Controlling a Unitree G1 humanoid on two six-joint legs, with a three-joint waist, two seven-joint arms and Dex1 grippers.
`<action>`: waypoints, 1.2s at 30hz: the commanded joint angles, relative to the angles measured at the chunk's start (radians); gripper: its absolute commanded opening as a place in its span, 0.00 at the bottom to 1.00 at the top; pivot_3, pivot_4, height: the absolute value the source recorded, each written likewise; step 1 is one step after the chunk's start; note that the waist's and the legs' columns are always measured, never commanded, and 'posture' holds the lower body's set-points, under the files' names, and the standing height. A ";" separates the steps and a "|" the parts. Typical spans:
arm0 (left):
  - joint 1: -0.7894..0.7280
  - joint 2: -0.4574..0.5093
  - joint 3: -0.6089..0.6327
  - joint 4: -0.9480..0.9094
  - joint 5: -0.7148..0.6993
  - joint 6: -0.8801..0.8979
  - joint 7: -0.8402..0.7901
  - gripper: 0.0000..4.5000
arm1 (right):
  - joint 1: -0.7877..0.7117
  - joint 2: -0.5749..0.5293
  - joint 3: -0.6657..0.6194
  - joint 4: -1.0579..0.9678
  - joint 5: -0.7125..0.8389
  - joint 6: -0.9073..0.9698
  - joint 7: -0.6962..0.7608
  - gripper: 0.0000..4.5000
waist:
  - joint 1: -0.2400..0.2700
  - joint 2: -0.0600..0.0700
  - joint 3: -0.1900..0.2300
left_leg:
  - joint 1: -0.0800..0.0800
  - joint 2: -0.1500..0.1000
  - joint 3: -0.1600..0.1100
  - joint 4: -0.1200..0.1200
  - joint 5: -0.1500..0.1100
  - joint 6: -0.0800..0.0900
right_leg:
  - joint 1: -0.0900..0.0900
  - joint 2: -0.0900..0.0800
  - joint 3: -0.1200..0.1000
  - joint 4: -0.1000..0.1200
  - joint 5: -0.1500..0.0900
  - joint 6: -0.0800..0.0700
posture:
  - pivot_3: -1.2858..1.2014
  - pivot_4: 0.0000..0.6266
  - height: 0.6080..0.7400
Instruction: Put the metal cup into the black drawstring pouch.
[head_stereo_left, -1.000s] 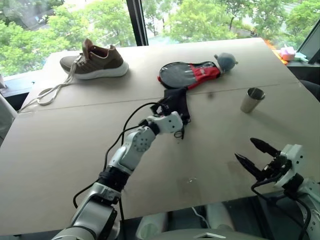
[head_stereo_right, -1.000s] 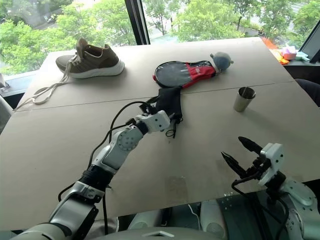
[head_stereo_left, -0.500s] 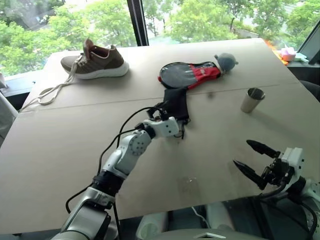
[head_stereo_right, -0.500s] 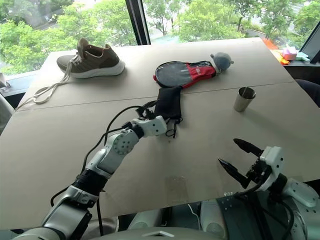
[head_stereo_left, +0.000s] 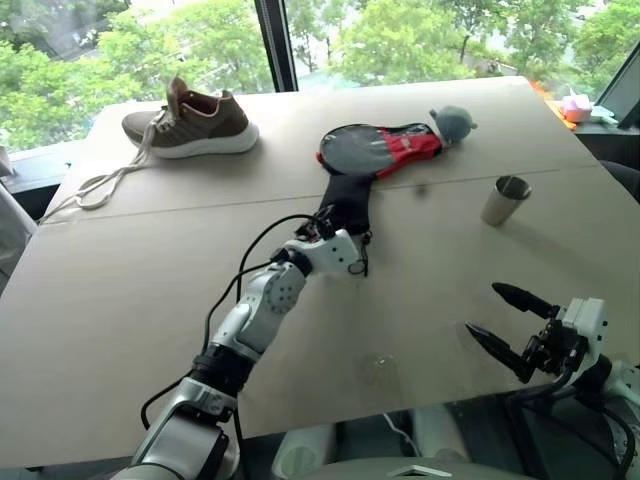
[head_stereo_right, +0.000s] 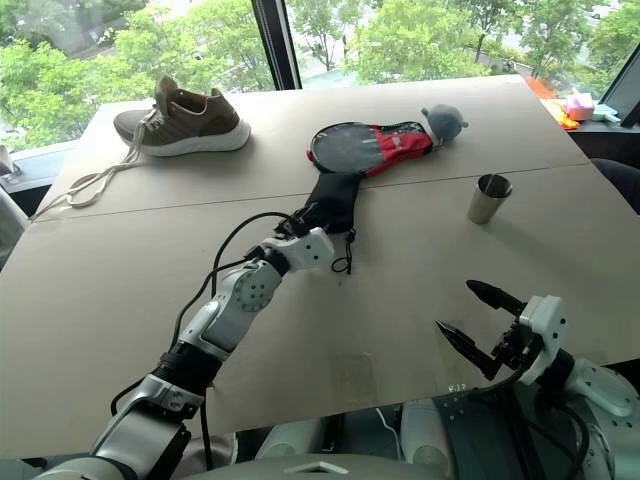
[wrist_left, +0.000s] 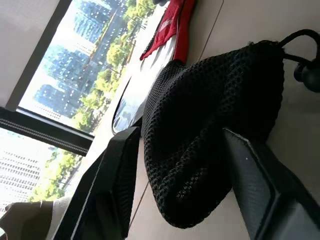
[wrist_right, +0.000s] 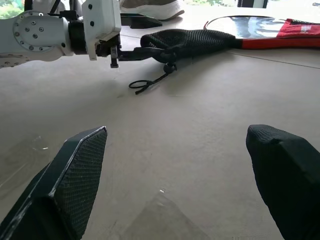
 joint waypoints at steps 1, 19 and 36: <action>-0.014 0.000 0.019 -0.008 0.004 -0.013 0.029 0.11 | 0.000 -0.011 -0.022 -0.026 0.013 -0.004 -0.008 1.00 | 0.000 0.000 0.000 | 0.000 0.000 0.000 0.000 0.000 0.000 | 0.000 0.000 0.000 0.000 0.000 0.000 | 0.52 0.24 1.00; 0.103 0.117 0.083 -0.143 -0.093 -0.083 -0.077 0.45 | -0.013 -0.003 -0.010 -0.037 0.011 0.003 -0.046 1.00 | -0.002 0.000 0.000 | 0.000 0.001 0.001 0.000 0.000 0.000 | -0.001 0.000 0.001 0.001 0.002 -0.003 | 0.52 0.24 1.00; 0.025 0.076 0.138 0.077 -0.114 -0.117 0.032 0.94 | -0.027 0.000 -0.001 -0.033 0.002 0.003 -0.060 1.00 | -0.001 0.000 0.000 | 0.000 0.000 0.000 0.002 0.000 0.000 | 0.000 0.000 0.000 0.001 0.002 -0.003 | 0.52 0.24 1.00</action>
